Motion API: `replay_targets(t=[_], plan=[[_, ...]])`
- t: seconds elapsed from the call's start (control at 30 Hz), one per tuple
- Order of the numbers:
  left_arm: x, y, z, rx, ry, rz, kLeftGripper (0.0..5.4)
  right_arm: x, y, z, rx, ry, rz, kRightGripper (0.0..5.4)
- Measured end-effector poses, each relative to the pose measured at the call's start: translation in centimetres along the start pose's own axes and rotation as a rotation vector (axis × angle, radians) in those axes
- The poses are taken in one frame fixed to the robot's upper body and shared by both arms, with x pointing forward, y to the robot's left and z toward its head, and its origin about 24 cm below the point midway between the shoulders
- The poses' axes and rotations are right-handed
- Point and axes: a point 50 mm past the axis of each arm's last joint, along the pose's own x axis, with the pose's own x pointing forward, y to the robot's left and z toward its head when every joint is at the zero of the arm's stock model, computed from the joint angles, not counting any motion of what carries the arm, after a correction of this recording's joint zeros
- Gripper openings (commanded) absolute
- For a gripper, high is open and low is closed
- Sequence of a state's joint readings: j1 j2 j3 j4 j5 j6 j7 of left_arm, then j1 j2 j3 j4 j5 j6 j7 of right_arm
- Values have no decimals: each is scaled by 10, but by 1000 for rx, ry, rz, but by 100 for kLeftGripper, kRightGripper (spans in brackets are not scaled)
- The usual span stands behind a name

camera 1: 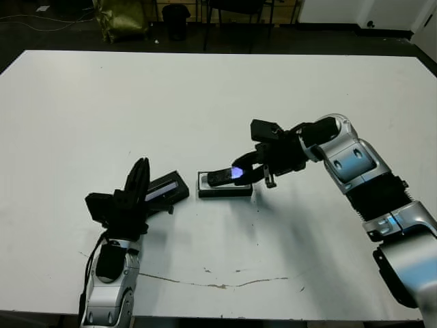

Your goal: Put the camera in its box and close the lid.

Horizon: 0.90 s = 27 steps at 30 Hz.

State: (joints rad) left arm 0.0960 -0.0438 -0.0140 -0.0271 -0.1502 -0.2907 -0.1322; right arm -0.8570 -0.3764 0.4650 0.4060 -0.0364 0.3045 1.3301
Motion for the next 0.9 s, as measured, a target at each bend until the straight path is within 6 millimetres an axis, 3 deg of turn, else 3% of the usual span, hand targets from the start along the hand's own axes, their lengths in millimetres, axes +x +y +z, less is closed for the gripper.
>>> replay_targets(t=[0.9], plan=[[-1, 0, 0, 6, 7, 3, 0, 8, 0, -4, 28, 10, 15, 53]])
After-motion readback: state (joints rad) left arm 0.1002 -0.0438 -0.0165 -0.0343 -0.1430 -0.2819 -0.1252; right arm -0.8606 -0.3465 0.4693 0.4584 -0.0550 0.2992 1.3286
